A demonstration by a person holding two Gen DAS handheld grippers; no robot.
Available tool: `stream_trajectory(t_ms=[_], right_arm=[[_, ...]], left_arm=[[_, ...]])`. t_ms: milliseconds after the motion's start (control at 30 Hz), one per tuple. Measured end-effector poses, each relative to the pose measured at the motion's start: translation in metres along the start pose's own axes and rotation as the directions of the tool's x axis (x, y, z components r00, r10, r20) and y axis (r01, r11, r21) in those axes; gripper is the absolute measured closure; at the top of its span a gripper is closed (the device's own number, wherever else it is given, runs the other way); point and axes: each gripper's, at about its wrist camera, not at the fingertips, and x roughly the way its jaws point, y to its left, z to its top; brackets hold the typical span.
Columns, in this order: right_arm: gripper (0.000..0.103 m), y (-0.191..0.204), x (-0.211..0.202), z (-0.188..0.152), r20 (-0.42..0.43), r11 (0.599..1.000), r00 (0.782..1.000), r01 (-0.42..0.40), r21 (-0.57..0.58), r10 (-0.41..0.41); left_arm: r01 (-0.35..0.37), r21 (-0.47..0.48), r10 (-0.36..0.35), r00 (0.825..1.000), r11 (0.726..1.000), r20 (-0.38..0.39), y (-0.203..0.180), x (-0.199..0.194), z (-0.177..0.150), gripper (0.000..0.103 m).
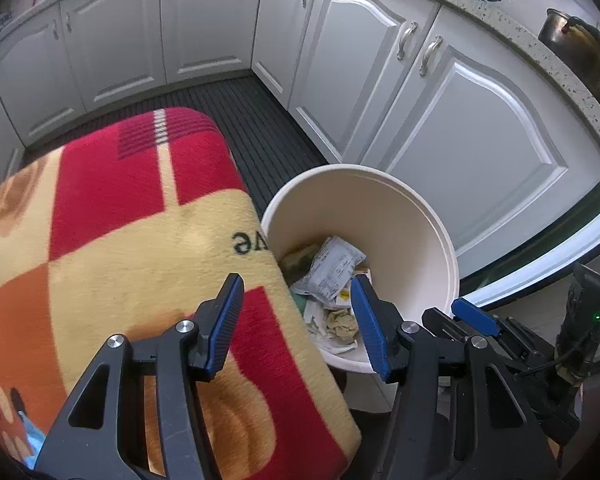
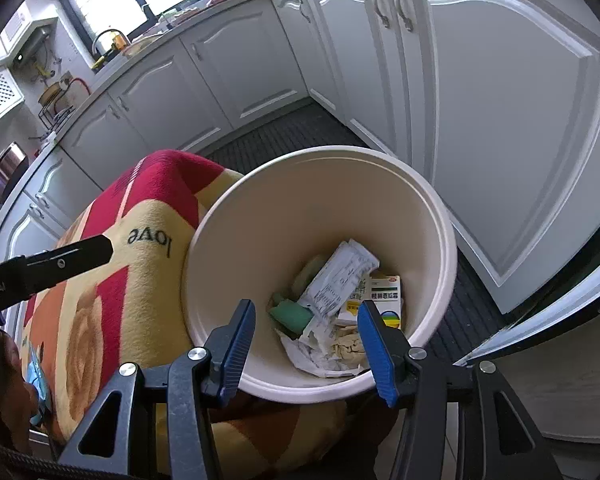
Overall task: Collect trash
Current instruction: 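Move the open left tool back over the table to the blue packet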
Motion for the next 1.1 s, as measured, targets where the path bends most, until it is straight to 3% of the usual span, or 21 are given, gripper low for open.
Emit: stream_trajectory(t_ms=[167,533,1100], right_arm=[[0.036,0.011,-0.003,-0.003,0.012,1.000,1.000,-0.003,-0.015,0.003],[0.036,0.048,-0.015,-0.009,0.025,0.997,0.999,-0.031,-0.074,0.033],[0.030,0.117,-0.031,-0.018,0.018,0.976,0.994,-0.106,-0.190,0.111]], left_arm=[[-0.028,0.013,0.027,0.999,1.000,0.026,0.003,-0.016,-0.005,0.049],[-0.086,0.026,0.083,0.993,0.996,0.081,0.026,-0.049,-0.026,0.048],[-0.053,0.003,0.052,0.998,0.999,0.043,0.112,-0.107,-0.067,0.041]])
